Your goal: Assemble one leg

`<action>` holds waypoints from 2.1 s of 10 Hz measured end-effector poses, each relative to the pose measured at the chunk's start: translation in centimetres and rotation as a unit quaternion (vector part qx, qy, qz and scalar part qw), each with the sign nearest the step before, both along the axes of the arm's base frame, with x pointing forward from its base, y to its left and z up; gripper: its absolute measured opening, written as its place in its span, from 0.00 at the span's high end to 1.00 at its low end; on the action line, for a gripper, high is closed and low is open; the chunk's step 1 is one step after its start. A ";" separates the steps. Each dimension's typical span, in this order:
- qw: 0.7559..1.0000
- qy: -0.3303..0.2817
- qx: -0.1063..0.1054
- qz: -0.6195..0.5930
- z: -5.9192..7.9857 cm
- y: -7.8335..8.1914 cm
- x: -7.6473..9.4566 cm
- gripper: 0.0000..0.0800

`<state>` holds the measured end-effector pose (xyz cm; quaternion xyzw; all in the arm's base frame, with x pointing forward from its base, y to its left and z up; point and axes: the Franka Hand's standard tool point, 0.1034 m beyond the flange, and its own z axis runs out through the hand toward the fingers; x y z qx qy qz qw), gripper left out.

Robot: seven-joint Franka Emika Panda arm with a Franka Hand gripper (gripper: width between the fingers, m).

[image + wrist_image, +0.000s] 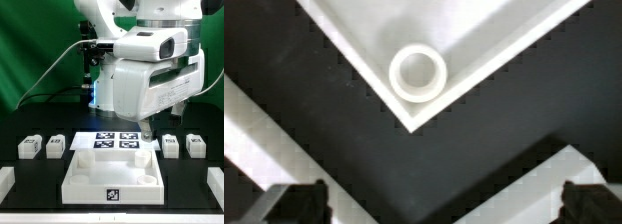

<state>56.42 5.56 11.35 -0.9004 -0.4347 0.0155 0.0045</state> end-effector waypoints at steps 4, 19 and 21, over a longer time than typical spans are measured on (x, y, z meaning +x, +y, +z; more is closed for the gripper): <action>1.000 0.000 0.001 0.021 -0.1 0.1 -0.1 0.19; 0.937 0.036 0.034 0.345 -10.1 -7.7 -14.1 0.19; 0.938 0.037 0.034 0.343 -10.1 -7.7 -14.2 0.34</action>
Offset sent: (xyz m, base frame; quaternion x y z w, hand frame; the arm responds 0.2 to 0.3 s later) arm 0.0000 0.0000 0.0000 0.0000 0.0000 -0.0899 0.9960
